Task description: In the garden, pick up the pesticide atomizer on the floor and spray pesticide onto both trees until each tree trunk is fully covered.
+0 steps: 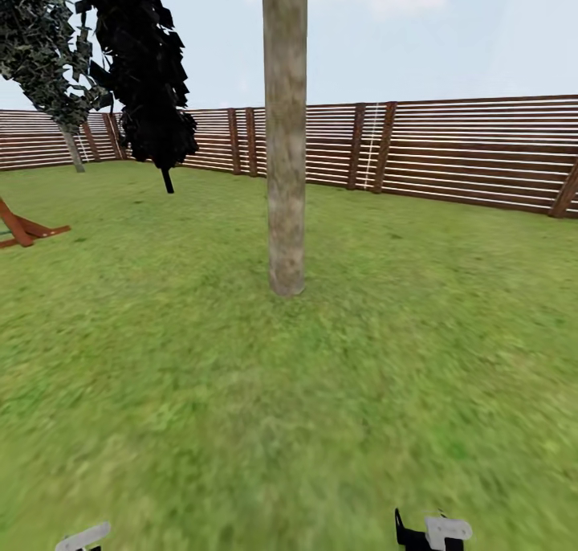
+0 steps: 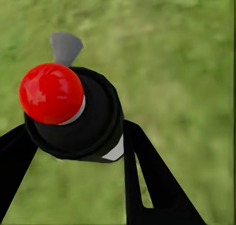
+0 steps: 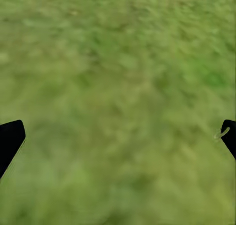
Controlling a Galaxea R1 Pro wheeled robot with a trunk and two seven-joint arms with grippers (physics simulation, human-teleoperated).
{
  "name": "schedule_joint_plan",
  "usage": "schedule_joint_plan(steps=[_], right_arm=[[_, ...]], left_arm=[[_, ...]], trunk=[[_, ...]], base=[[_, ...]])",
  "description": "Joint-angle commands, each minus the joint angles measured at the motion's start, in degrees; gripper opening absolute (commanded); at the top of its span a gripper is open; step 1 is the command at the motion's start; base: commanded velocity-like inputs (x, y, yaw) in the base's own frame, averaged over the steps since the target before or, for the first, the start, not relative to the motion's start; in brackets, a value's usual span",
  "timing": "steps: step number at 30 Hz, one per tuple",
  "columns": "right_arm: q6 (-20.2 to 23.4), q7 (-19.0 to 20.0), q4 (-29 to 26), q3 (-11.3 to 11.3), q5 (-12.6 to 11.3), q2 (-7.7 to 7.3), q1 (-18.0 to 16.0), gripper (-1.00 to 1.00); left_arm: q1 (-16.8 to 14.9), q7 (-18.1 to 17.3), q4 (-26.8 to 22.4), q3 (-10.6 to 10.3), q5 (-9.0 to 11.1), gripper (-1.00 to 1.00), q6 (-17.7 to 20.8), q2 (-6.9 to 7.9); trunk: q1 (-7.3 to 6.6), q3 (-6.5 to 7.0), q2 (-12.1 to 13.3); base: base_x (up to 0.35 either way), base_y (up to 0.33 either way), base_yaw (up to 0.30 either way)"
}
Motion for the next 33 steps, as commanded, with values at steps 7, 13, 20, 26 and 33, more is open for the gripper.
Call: schedule_joint_plan(steps=[7, 13, 20, 26, 33], right_arm=[[-0.24, -0.32, 0.08, -0.28, 0.59, -0.01, -0.05, 1.0], [-0.24, -0.32, 0.12, -0.28, 0.62, -0.01, -0.05, 1.0], [-0.24, -0.32, 0.08, -0.28, 0.62, -0.01, -0.05, 1.0], [-0.24, -0.32, 0.08, -0.28, 0.62, -0.01, -0.05, 1.0], [-0.24, -0.32, 0.08, -0.28, 0.62, -0.01, -0.05, 1.0]], left_arm=[[-0.03, 0.03, 0.02, 0.28, -0.12, -1.0, -0.16, 0.02], [-0.03, 0.03, 0.02, 0.29, -0.12, -1.0, -0.1, 0.02], [-0.03, 0.03, 0.02, 0.29, -0.12, -1.0, -0.08, 0.0], [-0.03, 0.03, 0.02, 0.29, -0.12, -1.0, -0.09, 0.01], [-0.03, 0.03, 0.02, 0.29, -0.12, -1.0, -0.12, 0.02]], trunk=[[0.03, -0.05, -0.02], [0.03, -0.05, -0.02], [0.03, -0.05, -0.02], [0.03, -0.05, -0.02], [0.03, -0.05, -0.02]], base=[[0.34, 0.0, 0.001], [0.34, 0.0, 0.0], [0.34, 0.0, 0.0], [0.34, 0.0, 0.0], [0.34, 0.0, 0.0]])
